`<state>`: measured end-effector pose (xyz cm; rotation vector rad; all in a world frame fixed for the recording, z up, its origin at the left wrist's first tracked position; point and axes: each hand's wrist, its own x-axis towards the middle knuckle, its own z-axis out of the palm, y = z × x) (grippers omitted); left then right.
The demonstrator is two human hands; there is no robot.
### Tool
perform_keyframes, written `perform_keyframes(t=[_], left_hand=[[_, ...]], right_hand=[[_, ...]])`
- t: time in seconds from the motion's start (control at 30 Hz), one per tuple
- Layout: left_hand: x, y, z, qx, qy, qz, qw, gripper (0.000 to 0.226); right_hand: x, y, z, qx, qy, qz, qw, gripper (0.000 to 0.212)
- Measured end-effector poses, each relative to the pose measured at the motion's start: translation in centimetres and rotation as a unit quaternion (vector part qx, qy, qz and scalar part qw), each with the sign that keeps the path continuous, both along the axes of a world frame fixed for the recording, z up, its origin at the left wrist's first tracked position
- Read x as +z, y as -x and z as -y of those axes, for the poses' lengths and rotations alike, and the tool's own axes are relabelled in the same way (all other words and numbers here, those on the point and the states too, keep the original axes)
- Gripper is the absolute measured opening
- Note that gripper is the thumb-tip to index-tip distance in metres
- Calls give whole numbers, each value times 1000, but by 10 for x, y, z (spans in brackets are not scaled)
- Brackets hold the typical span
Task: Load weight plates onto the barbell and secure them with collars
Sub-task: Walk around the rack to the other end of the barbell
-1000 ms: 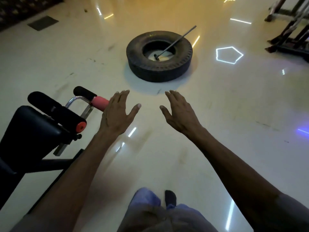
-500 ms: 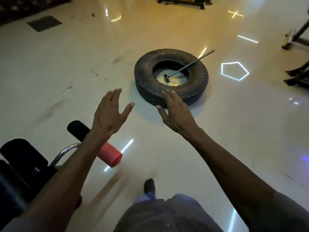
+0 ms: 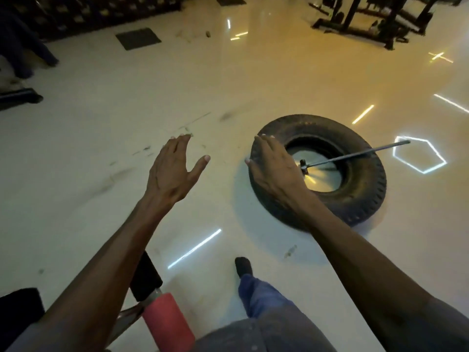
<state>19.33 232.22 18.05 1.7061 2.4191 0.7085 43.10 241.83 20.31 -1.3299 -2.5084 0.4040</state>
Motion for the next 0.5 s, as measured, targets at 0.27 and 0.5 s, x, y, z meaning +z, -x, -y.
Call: perform_keyframes(t=[0.27,0.5], left_hand=[[13,138,-109,115,4,-2,993,78],[-2,307,-169,226,8,9,974,77]], right_hand=[[11,164,-161,99,-15,10,995,62],[0,377,-260,211,1,9,978,61]])
